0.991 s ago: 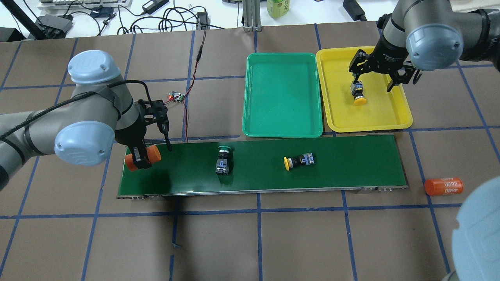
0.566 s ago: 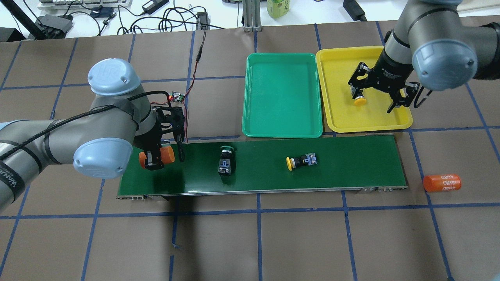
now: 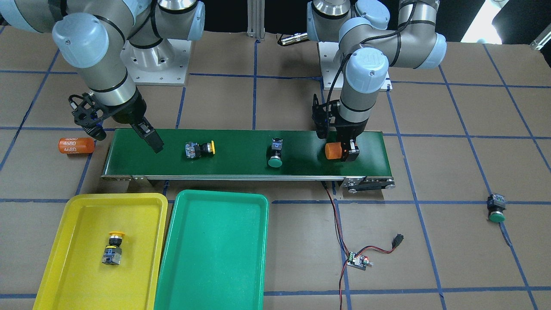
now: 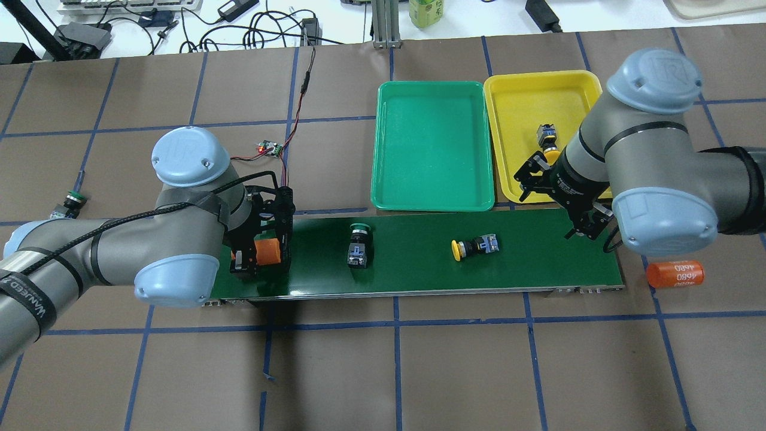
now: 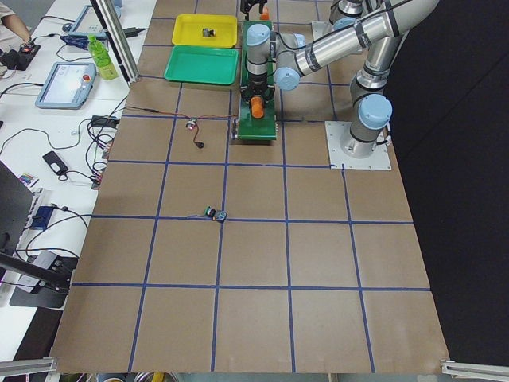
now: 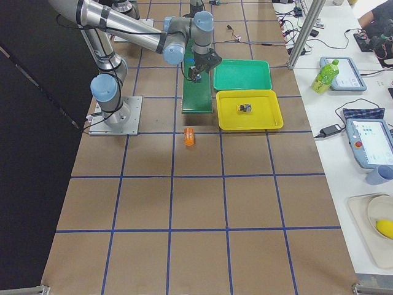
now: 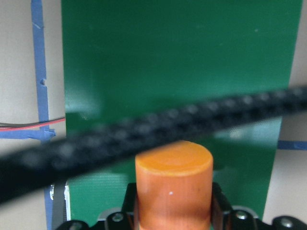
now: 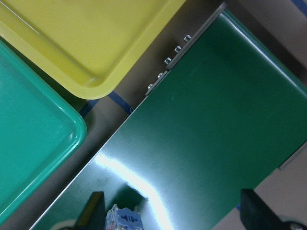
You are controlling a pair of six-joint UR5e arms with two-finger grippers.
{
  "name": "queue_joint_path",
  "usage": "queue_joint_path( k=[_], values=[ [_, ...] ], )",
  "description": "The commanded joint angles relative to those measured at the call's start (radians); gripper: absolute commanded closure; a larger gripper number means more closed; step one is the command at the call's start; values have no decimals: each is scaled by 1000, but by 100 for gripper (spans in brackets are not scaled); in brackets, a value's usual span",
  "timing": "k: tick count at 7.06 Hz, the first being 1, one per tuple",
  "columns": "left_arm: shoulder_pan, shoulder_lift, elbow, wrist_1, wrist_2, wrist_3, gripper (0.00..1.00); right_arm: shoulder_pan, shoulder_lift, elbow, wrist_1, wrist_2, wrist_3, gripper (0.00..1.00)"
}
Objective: Sort buttons by color to trays
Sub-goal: 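Set the battery on the belt with left gripper while right gripper returns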
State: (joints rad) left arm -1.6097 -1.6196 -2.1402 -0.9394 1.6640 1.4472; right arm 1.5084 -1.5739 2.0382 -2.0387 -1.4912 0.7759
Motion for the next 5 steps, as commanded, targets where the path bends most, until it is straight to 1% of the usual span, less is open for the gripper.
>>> queue_joint_path(
  k=[1, 2, 4, 5],
  values=[
    [84, 21, 60, -30, -21, -5, 0, 28, 47, 8, -61, 28, 63, 0],
    [208, 20, 74, -63, -111, -7, 0, 33, 58, 16, -61, 28, 68, 0],
    [479, -40, 117, -71, -138, -26, 0, 35, 107, 25, -102, 31, 68, 0],
    [546, -84, 203, -73, -124, -133, 0, 44, 112, 33, -103, 34, 68, 0]
  ],
)
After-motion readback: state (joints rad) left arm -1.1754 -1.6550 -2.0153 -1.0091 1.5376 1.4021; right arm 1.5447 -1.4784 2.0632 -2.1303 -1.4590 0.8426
